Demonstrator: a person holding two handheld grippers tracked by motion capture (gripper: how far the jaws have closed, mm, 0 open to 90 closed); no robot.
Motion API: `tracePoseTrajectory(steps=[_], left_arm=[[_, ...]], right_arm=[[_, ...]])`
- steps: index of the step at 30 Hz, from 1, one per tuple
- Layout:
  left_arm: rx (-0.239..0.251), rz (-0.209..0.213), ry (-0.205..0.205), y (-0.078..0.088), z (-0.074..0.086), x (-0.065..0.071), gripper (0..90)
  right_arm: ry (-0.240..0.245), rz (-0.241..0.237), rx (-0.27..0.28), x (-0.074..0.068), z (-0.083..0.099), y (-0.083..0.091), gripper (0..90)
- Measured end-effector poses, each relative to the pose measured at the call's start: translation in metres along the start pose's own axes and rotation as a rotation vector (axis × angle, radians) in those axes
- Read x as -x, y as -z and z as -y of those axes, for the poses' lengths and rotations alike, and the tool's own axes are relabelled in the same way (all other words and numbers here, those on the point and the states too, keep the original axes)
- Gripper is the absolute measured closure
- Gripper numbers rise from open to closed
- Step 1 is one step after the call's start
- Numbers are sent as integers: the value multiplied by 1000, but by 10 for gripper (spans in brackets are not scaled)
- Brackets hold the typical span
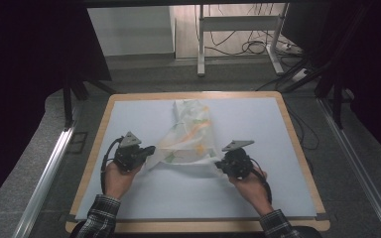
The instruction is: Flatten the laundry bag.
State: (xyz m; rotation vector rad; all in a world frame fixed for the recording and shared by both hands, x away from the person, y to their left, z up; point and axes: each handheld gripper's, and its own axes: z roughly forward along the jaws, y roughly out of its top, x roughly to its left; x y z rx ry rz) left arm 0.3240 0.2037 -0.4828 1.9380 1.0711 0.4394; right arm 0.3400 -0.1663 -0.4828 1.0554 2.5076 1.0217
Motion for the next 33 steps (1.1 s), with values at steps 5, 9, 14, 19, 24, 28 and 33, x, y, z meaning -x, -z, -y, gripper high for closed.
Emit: tracePoseTrajectory(steps=[5,9,14,19,24,28,33], left_arm=[[29,-28,60,14,6,-17,900],[25,-91,97,27,17,-33,900],[13,-83,130,31,25,-40,900],[-102,-77,93,19,32,-27,897],[-82,-145,73,17,34,-25,596],[-77,-144,78,15,35,-28,537],[-88,-144,49,3,34,-28,473]], right_arm=[[-41,26,15,24,9,21,860],[-92,82,35,51,17,40,860],[-136,102,87,71,25,64,857],[-125,99,53,73,35,63,800],[-135,98,40,80,44,62,500],[-136,103,70,81,45,74,460],[-153,141,90,87,62,96,430]])
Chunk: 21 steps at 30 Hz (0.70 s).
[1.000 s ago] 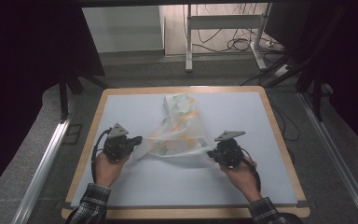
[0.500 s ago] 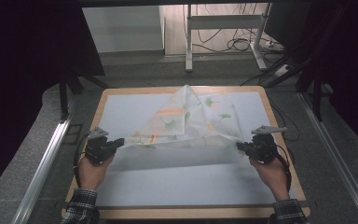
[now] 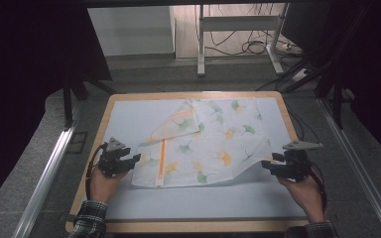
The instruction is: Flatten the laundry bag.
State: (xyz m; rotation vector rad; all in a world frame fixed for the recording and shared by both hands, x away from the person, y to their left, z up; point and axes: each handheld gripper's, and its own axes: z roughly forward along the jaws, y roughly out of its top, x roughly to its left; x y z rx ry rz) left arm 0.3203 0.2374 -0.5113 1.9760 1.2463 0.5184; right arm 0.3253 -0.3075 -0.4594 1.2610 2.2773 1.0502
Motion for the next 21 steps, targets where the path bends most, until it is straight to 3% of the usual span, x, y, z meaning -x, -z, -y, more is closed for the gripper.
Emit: tracePoseTrajectory(steps=[9,15,19,21], left_arm=[[8,-23,-30,-20,-12,-4,446],[8,-24,-54,-30,-17,-4,430],[15,-34,-101,-40,-24,1,432],[16,-47,-144,-50,-30,3,436]], right_arm=[[-48,70,5,22,26,33,430],[-83,85,20,24,32,40,423],[-91,83,7,16,30,26,427],[-102,76,-30,9,28,6,450]])
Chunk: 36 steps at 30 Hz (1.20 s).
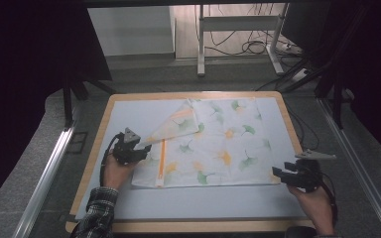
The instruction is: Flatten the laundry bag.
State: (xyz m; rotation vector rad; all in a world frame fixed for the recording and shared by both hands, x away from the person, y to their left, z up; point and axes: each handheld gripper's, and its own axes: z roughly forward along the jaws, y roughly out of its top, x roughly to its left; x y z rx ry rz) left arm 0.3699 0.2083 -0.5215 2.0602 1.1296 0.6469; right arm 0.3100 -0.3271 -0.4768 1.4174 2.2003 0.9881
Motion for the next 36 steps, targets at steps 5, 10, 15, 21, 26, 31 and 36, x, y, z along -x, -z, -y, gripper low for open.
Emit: tracePoseTrajectory(steps=[5,10,15,21,26,31,36], left_arm=[[-8,-15,-8,-13,-6,-4,436],[-39,-7,16,-30,-9,-13,520],[-80,4,34,-35,-8,-16,758],[-111,47,41,-27,-8,-16,892],[-119,89,57,-9,-1,-15,893],[-122,116,71,8,11,-7,891],[-103,135,37,41,35,16,888]], right_arm=[[21,30,-32,-7,-2,-18,425],[-2,73,-55,-4,2,-31,337],[-7,69,-105,-2,5,-37,343],[45,106,-169,-9,2,-41,710],[81,59,-196,-11,-2,-43,888],[55,40,-195,-4,-7,-45,888],[58,69,-174,11,-23,-55,888]])
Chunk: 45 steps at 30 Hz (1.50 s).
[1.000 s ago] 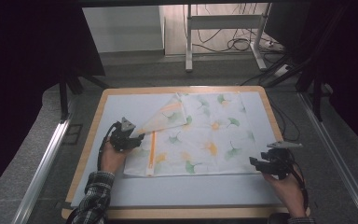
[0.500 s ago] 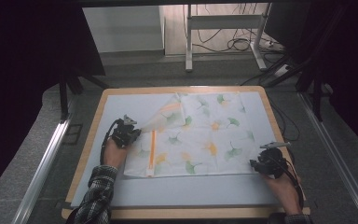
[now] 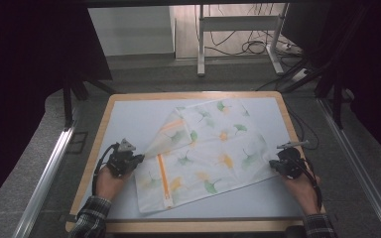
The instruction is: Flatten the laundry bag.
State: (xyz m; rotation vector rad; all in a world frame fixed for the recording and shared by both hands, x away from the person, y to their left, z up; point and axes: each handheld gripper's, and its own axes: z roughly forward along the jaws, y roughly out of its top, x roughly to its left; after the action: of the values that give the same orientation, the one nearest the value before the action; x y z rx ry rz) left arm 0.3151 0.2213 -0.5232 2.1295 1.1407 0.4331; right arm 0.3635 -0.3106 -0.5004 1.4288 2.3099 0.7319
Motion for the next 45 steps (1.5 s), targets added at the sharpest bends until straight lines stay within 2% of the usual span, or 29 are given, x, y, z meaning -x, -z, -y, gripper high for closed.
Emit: tracePoseTrajectory(steps=[2,3,4,5,6,7,8,10,15,16,17,18,19,21,22,23,24,26,30,34,36,37,39,41,44,45], left_arm=[[-3,2,-5,3,4,4,887],[-15,2,-13,6,8,8,886],[-26,1,-28,9,11,12,886],[-40,1,-46,13,16,19,884],[-40,1,-46,13,16,19,884],[-54,2,-71,15,19,28,883],[-54,2,-71,15,19,28,882],[-72,10,-91,17,22,40,881],[-102,49,-147,22,32,72,869],[-108,45,-161,23,33,77,850],[-103,32,-169,24,35,78,728],[-70,20,-135,28,36,74,695],[-70,20,-135,28,36,74,672],[-21,30,-78,34,34,65,636],[4,31,-56,36,31,61,621],[43,41,-42,39,23,56,613],[43,41,-42,39,23,56,613],[68,50,-45,37,13,56,612],[79,67,-68,26,-6,60,611],[74,70,-80,21,-17,61,566],[69,73,-75,24,-16,61,546],[58,75,-67,29,-13,61,482],[48,82,-58,31,-9,60,416],[39,81,-38,35,1,58,355],[38,71,-34,34,1,55,338],[52,68,-32,33,-6,54,341]], right_arm=[[-1,5,6,2,-4,-2,888],[2,14,20,5,-12,-4,887],[2,14,20,5,-12,-4,887],[3,20,34,7,-20,-7,886],[3,20,34,7,-20,-7,886],[0,25,50,10,-27,-10,886],[0,25,50,10,-27,-10,886],[-1,33,66,13,-38,-16,885],[-14,42,76,21,-50,-23,880],[-22,35,77,23,-51,-25,876],[-29,24,84,26,-51,-27,834],[-30,24,95,27,-50,-26,780],[-30,24,95,27,-50,-26,780],[-37,6,116,27,-47,-21,684],[-36,1,123,26,-46,-18,663],[-38,-25,135,22,-43,-11,625],[-38,-45,142,20,-42,-8,610],[-34,-58,149,17,-40,-5,594],[-15,-89,165,4,-37,2,535],[12,-116,148,-9,-29,4,479],[20,-117,137,-11,-26,4,471],[35,-119,117,-15,-22,4,460],[40,-127,114,-17,-19,5,450],[50,-129,108,-19,-16,6,444],[54,-129,108,-21,-14,7,440],[54,-134,107,-22,-13,8,439]])
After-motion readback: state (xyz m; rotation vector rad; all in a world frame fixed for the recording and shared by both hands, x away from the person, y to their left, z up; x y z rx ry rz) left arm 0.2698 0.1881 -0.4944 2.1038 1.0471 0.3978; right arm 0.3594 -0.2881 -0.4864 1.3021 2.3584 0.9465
